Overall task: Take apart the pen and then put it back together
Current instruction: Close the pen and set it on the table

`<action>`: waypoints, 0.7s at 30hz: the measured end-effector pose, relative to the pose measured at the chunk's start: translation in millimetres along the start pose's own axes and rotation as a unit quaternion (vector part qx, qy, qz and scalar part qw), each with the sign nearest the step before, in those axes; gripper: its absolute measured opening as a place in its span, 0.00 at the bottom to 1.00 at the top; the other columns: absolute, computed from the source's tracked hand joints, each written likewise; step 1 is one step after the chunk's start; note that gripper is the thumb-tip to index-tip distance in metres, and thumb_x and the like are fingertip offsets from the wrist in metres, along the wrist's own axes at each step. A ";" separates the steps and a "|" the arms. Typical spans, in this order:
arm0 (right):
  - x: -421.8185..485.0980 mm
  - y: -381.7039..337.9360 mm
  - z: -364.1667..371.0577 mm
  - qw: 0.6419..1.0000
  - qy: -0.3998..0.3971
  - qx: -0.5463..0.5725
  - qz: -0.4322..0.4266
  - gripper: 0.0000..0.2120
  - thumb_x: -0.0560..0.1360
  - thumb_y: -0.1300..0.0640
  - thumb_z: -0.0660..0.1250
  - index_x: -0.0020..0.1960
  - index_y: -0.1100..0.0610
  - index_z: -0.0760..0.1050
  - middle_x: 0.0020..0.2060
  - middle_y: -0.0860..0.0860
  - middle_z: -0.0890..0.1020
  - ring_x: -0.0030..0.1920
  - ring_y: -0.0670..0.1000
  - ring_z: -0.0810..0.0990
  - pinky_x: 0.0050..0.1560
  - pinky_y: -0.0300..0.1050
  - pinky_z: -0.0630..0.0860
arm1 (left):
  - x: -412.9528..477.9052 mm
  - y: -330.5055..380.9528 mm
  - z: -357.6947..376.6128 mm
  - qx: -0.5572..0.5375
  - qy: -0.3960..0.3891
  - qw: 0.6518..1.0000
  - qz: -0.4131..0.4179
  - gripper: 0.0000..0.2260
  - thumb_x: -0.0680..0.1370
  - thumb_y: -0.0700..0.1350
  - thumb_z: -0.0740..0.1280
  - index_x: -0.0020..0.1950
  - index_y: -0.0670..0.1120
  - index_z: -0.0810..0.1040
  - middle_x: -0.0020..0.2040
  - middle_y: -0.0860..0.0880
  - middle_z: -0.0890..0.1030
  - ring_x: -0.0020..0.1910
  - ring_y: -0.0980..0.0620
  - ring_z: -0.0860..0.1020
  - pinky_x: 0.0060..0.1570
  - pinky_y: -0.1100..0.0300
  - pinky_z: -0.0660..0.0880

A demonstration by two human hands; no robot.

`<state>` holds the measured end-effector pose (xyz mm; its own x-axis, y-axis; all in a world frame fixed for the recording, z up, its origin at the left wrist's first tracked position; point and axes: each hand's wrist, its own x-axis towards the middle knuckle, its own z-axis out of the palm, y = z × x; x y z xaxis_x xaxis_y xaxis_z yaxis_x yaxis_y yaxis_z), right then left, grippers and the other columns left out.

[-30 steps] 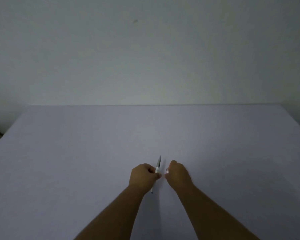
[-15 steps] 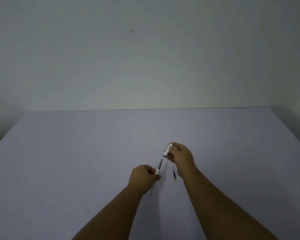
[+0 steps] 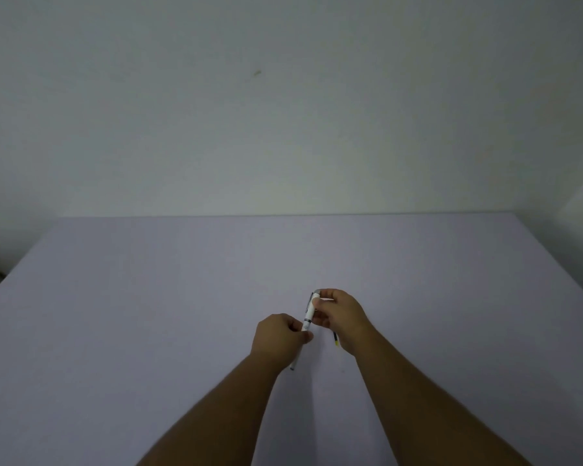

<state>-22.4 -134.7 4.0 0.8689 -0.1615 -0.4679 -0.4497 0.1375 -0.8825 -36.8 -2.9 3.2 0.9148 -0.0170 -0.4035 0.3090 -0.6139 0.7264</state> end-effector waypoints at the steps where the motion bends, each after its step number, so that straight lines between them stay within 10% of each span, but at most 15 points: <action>1: -1.2 -0.2 -0.7 1.000 -0.004 -0.005 -0.001 0.09 0.76 0.66 0.62 0.56 0.63 0.74 0.39 0.56 0.81 0.42 0.54 0.81 0.45 0.46 0.81 | -0.8 -0.3 0.5 -0.004 0.000 1.000 -0.002 0.04 0.70 0.47 0.73 0.38 0.49 0.80 0.34 0.52 0.80 0.35 0.53 0.78 0.44 0.55 0.80; 21: 17.2 15.2 -5.3 0.997 0.002 -0.072 0.034 0.12 0.76 0.65 0.62 0.59 0.63 0.74 0.45 0.58 0.81 0.40 0.52 0.81 0.45 0.45 0.81 | 17.6 -12.9 18.0 -0.023 -0.031 0.998 -0.046 0.05 0.70 0.48 0.73 0.37 0.49 0.79 0.34 0.51 0.79 0.37 0.50 0.78 0.46 0.54 0.80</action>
<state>-15.4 -140.6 -17.7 0.8345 -0.1606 -0.5270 -0.5330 0.0069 -0.8461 -29.4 -9.4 -23.3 0.8653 -0.0117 -0.5012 0.4031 -0.5782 0.7094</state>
